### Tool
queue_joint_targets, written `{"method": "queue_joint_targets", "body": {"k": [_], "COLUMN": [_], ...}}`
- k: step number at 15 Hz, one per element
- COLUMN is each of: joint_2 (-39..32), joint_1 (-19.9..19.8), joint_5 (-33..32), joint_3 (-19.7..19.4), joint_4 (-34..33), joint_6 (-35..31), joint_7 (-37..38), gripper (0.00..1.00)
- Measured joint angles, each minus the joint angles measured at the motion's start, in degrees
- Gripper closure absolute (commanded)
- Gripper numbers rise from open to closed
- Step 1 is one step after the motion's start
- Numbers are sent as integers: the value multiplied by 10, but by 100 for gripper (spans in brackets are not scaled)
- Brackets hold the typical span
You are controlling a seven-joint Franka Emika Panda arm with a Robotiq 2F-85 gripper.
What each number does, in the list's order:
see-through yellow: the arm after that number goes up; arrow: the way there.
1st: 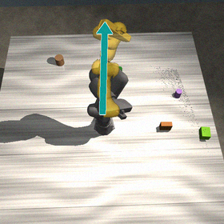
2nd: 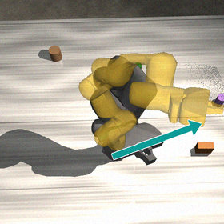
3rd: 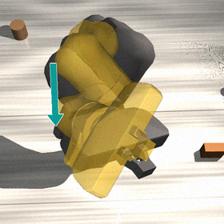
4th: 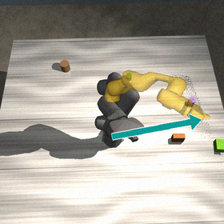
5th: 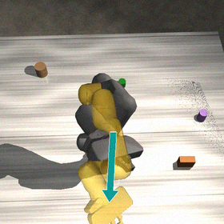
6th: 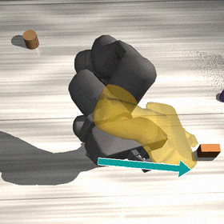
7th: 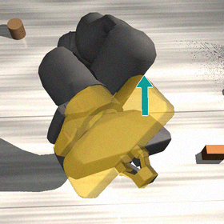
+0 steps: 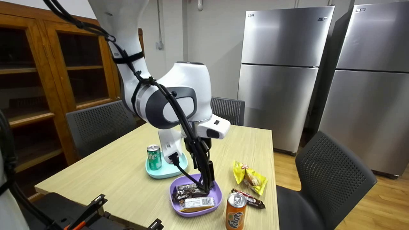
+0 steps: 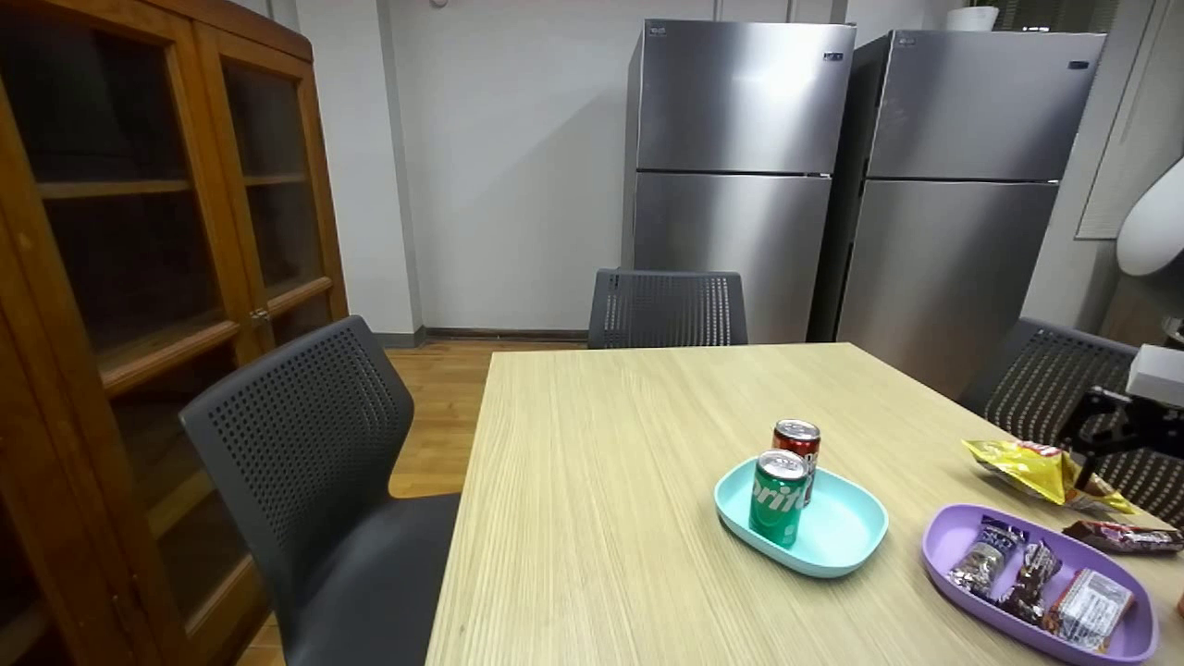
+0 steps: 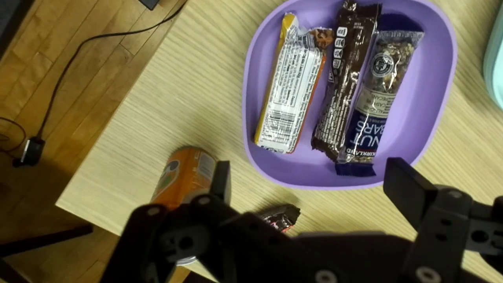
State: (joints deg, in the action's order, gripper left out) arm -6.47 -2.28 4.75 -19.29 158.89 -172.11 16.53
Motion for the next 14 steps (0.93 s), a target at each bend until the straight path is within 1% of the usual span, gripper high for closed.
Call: {"method": "queue_joint_targets", "body": {"k": [4,9,14], "joint_2": [2,-4,-15], "joint_1": [-39,-47,-48], "joint_5": [15,15,16], "joint_3": [-4,-36,-56], "joint_4": [0,0,0], "joint_6": [0,1,1], "joint_7": [0,1,5], "gripper": [0,0,0]}}
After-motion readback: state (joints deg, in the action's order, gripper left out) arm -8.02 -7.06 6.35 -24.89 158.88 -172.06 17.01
